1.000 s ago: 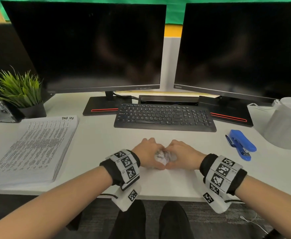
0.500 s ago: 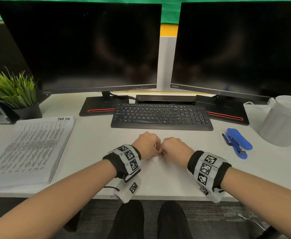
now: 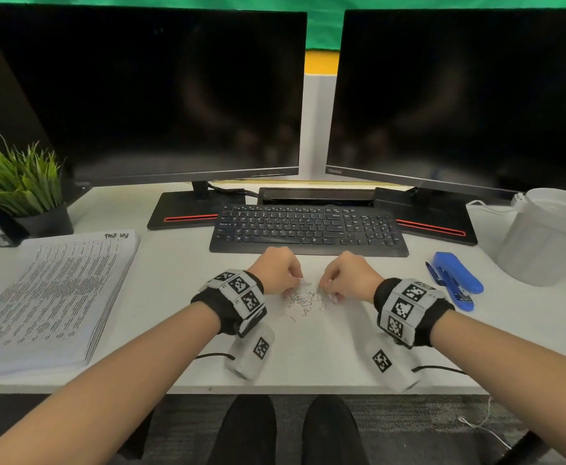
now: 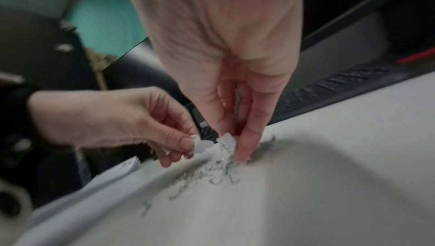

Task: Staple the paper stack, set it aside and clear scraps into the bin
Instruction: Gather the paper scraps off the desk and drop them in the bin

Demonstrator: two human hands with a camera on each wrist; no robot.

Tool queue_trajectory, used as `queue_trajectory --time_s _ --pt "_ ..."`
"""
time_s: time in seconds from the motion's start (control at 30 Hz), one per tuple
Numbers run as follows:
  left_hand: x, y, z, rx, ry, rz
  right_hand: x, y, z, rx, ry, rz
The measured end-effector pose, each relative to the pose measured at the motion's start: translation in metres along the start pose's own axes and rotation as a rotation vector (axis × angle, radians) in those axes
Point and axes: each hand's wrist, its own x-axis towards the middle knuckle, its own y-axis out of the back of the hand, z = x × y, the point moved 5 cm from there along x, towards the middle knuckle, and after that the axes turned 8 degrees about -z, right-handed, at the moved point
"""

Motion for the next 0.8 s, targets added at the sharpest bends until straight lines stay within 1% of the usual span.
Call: queue_trajectory --time_s 0.1,0.23,0.27,0.33,0.37,0.43,0.5,0.57,0.63,0.7,0.8 --pt "0.004 0.011 -0.001 -0.099 0.007 0.007 -0.005 0.011 0.015 0.376 -0.058 0.010" --pt "0.013 0.030 0.016 -0.257 -0.034 0.051 -0.024 0.026 0.033 0.830 -0.059 0.029" --pt "0.016 0.034 0.025 -0.293 -0.054 0.062 -0.031 0.033 0.038 0.903 -0.058 0.033" --pt "0.025 0.039 0.048 -0.347 -0.101 0.074 -0.044 0.057 0.052 0.984 -0.038 0.092" --pt "0.032 0.041 0.063 -0.369 -0.133 0.080 -0.051 0.074 0.059 0.979 -0.009 0.139" --pt "0.049 0.044 0.097 -0.419 -0.205 0.093 -0.069 0.115 0.074 0.884 0.049 0.240" --pt "0.070 0.044 0.138 -0.460 -0.275 0.101 -0.090 0.159 0.093 0.822 0.039 0.378" --pt "0.092 0.041 0.182 -0.499 -0.335 0.091 -0.111 0.203 0.119 0.763 -0.013 0.538" --pt "0.116 0.034 0.225 -0.524 -0.372 0.064 -0.127 0.240 0.147 0.811 -0.063 0.635" --pt "0.140 0.024 0.266 -0.524 -0.393 0.038 -0.139 0.267 0.172 0.822 -0.113 0.712" --pt "0.167 0.011 0.317 -0.506 -0.402 0.021 -0.146 0.295 0.208 0.694 -0.268 0.847"
